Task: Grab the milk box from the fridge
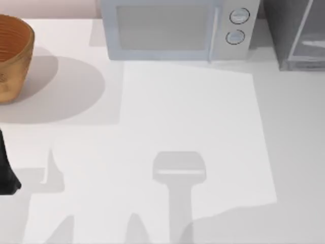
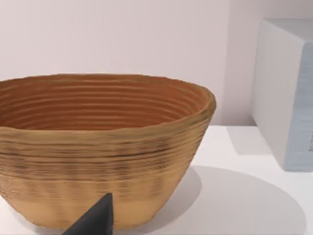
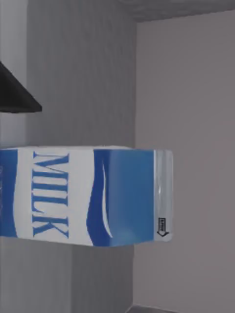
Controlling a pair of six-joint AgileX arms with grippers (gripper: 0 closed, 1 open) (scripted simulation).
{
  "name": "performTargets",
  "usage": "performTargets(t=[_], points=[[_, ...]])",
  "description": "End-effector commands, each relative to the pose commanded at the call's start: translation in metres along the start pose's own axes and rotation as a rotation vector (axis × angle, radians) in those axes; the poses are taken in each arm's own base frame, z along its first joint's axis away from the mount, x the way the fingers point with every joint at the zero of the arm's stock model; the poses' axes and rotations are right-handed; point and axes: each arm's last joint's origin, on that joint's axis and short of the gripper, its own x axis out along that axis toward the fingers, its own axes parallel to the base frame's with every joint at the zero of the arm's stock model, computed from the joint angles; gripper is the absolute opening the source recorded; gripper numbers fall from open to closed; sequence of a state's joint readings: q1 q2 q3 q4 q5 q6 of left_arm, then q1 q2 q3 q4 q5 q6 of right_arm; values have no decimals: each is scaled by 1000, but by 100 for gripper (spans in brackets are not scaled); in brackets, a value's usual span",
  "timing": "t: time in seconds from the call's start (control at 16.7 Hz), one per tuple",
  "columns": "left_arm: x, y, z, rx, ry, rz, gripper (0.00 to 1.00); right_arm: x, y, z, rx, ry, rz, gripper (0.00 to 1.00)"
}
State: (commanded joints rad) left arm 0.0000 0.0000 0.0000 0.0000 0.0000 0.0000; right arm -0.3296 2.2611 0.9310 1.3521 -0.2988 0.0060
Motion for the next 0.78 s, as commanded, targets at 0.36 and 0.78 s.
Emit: performTargets(t=[0.36,0.78], points=[[0,0,0,0,0,0,100,36,12,-10,3,17,-5,100],[0,0,0,0,0,0,100,50,11,-13,4,21,-4,100]])
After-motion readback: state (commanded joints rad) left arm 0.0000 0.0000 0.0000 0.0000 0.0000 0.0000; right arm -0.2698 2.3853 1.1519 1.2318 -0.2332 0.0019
